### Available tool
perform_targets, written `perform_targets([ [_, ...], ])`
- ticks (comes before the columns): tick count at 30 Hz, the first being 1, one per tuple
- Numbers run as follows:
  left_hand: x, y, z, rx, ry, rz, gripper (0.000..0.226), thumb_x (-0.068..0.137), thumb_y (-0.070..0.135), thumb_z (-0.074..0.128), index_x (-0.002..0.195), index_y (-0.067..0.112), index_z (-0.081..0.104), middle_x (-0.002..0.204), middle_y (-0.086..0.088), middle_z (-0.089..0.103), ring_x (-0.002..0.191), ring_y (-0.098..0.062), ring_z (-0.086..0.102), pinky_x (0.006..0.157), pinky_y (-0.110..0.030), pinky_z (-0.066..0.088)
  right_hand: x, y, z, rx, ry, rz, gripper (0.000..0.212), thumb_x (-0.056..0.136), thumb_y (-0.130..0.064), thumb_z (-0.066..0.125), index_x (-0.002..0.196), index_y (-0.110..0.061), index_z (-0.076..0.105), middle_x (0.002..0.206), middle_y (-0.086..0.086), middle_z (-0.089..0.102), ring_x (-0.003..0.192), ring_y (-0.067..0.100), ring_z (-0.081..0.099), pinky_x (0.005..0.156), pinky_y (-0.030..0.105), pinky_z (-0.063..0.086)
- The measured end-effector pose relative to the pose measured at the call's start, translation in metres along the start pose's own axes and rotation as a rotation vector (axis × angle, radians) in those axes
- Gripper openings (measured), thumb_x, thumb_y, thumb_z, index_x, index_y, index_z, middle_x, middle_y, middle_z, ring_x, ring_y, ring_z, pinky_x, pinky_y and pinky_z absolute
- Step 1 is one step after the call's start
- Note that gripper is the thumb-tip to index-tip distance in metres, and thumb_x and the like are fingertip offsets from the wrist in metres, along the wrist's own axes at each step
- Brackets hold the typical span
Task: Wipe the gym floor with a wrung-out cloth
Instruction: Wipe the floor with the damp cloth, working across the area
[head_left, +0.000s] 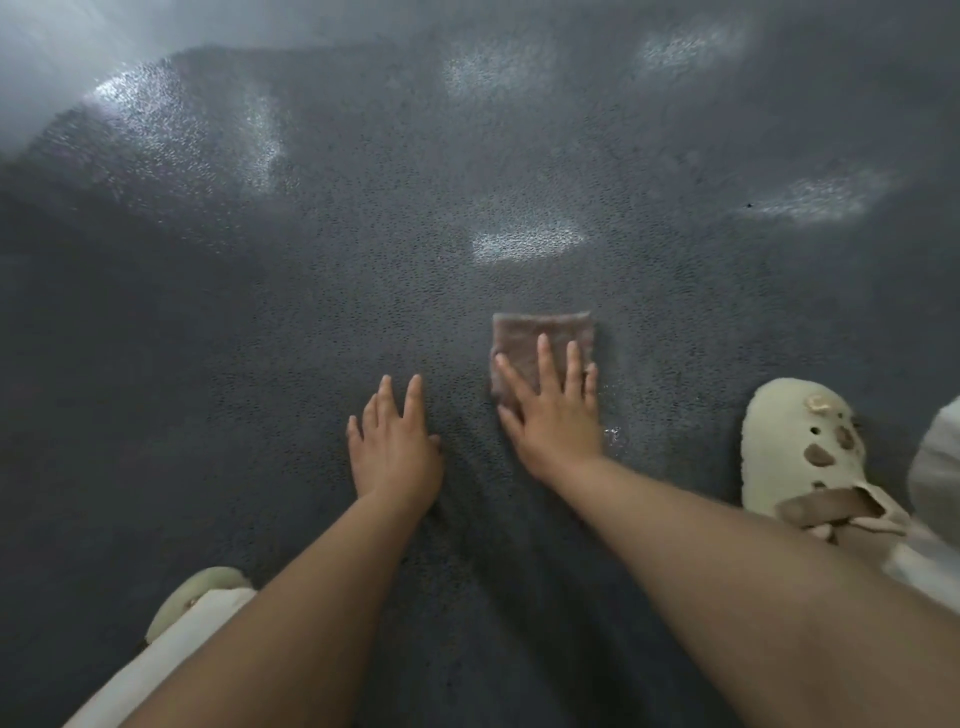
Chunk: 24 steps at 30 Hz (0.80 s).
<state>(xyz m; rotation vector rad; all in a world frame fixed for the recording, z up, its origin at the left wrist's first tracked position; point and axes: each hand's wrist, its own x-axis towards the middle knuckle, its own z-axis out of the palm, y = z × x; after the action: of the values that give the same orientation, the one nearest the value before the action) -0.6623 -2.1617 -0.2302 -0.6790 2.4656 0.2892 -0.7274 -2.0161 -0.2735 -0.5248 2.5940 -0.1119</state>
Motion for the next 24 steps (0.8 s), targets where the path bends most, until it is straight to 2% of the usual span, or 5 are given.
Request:
perform_targets([
  [5,-0.003,0.003,-0.002,-0.047,0.047,-0.005,0.067,0.097,0.024,0.044,0.151,0.022,0.004,0.158,-0.010,-0.003,0.145,-0.026,0.005,0.119,-0.040,0.008,-0.045,-0.039,0.035,-0.093,-0.011,-0.214,0.051,0.083,-0.057,0.030,0.127,-0.046,0.054,0.140,0.010,0.050,0.128,0.043,0.044,0.101,0.057,0.034],
  [9,0.001,0.021,0.003,-0.023,0.033,0.046,0.069,0.096,0.022,0.043,0.151,0.022,0.002,0.158,-0.009,-0.005,0.146,-0.026,0.001,0.119,-0.039,0.006,-0.026,0.002,0.028,-0.127,0.035,-0.328,0.053,0.081,-0.049,0.031,0.125,-0.040,0.058,0.136,0.002,0.055,0.123,0.033,0.052,0.105,0.048,0.029],
  [11,0.004,0.037,0.005,-0.024,0.028,0.081,0.069,0.097,0.023,0.043,0.151,0.022,0.001,0.158,-0.009,-0.007,0.146,-0.026,-0.001,0.119,-0.039,0.003,-0.013,0.030,0.014,-0.163,0.065,-0.282,0.054,0.082,-0.046,0.031,0.130,-0.038,0.054,0.142,0.002,0.049,0.129,0.030,0.047,0.107,0.052,0.030],
  [15,0.004,0.073,0.008,-0.019,-0.031,0.204,0.074,0.098,0.029,0.047,0.151,0.023,-0.003,0.158,-0.007,-0.013,0.146,-0.026,-0.007,0.117,-0.037,0.000,0.004,0.105,-0.004,-0.165,0.092,-0.003,0.059,0.095,-0.051,0.013,0.150,-0.033,-0.001,0.159,0.000,-0.009,0.146,0.024,-0.008,0.115,0.046,-0.007],
  [24,0.012,0.107,0.014,0.151,-0.141,0.261,0.091,0.089,0.030,0.062,0.151,0.024,-0.005,0.157,-0.010,-0.015,0.146,-0.029,-0.005,0.119,-0.042,0.005,0.005,0.127,-0.012,0.073,0.164,0.372,0.054,0.101,-0.041,0.022,0.151,-0.032,0.003,0.159,0.007,-0.006,0.145,0.032,-0.009,0.116,0.044,-0.006],
])
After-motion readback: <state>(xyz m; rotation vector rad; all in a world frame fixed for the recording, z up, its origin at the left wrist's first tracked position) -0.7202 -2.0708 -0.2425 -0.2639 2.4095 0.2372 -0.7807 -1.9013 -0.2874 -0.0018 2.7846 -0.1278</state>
